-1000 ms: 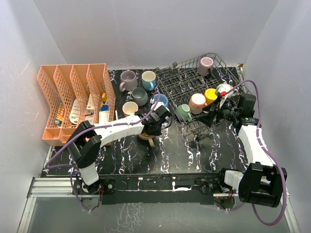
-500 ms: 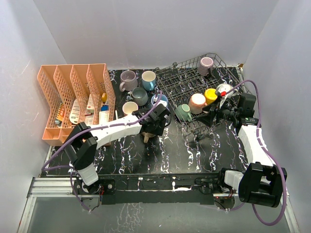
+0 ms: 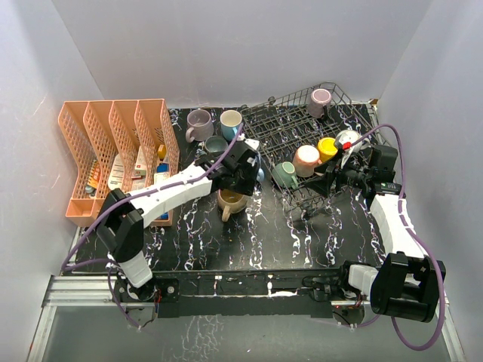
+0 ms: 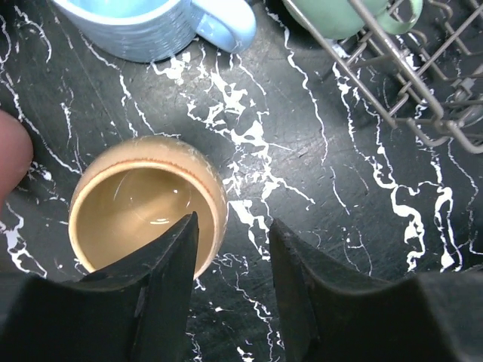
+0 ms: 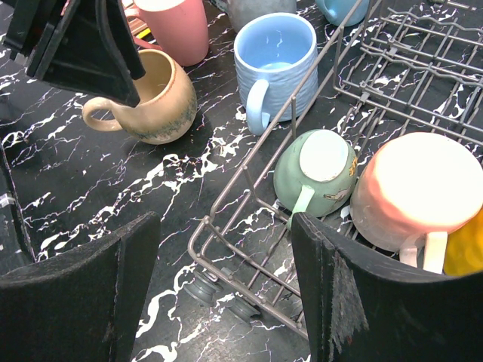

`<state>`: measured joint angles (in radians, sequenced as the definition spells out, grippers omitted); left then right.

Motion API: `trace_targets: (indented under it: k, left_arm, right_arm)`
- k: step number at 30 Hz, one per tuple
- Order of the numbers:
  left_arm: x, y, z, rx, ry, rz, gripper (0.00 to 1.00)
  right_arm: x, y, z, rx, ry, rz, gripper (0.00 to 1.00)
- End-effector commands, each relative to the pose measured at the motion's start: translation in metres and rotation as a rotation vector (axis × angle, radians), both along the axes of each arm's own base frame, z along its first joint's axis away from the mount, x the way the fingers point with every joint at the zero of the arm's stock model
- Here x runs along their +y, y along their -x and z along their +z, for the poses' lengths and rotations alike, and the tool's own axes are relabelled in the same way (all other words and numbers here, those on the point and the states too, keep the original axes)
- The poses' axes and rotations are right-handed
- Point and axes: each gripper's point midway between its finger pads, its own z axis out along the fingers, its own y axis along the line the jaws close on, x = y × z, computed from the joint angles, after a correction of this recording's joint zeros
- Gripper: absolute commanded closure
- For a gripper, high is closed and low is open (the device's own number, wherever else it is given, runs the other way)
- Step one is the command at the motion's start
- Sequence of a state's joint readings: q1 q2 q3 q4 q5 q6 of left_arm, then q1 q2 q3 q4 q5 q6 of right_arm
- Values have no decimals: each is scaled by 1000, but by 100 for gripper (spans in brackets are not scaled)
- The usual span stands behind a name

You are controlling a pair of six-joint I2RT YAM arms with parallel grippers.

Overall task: Load the cups into the dish rack
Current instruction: Pick up the cup at the center of the board.

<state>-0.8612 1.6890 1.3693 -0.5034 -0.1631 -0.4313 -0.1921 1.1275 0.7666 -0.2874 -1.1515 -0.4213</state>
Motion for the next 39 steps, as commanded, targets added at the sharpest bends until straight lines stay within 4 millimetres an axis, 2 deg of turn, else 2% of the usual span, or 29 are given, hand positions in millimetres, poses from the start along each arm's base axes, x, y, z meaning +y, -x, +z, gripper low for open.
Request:
trace_targets:
  k: [1, 12, 18, 21, 26, 27, 28, 29, 33, 39]
  left_arm:
    - [-3, 2, 0, 82, 18, -23, 62]
    - [0, 5, -27, 161, -39, 6, 63]
    - [-5, 8, -46, 200, -41, -11, 75]
    - [-8, 7, -49, 203, -31, -12, 81]
    - [-6, 6, -52, 211, -26, -9, 85]
    - [-5, 7, -51, 212, -24, -9, 89]
    - [-5, 7, -50, 213, -21, -9, 97]
    - [-5, 7, -48, 211, -13, -8, 100]
    - [-6, 7, -27, 173, 46, 1, 100]
    - [-11, 16, 26, 85, 253, -1, 100]
  right_arm:
    - [1, -1, 5, -41, 1, 19, 28]
    - [0, -2, 3, -33, 0, 18, 28]
    - [0, -2, 1, -30, 0, 17, 28]
    - [0, -2, 0, -29, 0, 17, 28]
    - [0, -2, 1, -28, -1, 18, 28]
    - [0, -2, 0, -26, -2, 17, 28]
    - [0, -2, 0, -26, -2, 17, 28]
    - [0, -2, 0, -25, -3, 18, 28]
    - [1, -1, -1, -21, -9, 24, 28]
    - [5, 3, 2, -19, -31, 56, 28]
